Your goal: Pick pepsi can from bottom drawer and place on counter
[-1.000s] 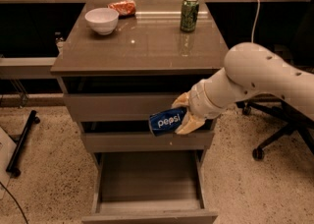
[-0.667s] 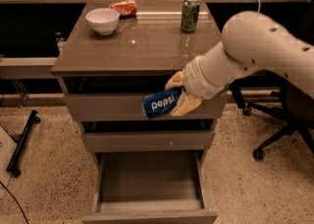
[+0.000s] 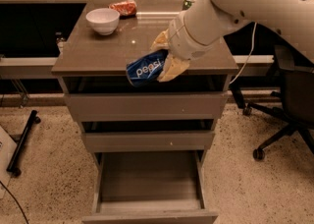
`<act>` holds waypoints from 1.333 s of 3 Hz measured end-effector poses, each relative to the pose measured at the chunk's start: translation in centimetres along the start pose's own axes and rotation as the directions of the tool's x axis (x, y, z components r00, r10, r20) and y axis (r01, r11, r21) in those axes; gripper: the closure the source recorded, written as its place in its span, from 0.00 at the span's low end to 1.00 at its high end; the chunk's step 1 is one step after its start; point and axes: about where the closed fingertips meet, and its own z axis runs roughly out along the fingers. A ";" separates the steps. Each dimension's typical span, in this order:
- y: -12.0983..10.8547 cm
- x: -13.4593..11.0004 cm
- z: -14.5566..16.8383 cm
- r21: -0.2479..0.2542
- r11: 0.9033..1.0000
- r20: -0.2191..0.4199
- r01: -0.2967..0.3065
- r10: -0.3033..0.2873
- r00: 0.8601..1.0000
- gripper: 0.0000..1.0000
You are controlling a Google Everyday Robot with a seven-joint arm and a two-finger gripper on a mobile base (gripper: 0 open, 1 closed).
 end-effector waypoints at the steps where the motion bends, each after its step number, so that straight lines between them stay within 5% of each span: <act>1: 0.0 0.0 0.0 0.000 1.000 0.000 0.000 0.000 1.000 1.00; 3: -4.0 1.3 -2.1 0.101 0.995 -0.101 0.016 -0.006 0.995 1.00; 4: -8.6 2.5 -2.7 0.150 0.987 -0.118 0.055 -0.038 0.992 1.00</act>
Offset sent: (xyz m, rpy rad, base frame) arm 0.0188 -0.0114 0.0320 -0.0037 -0.1263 -0.1348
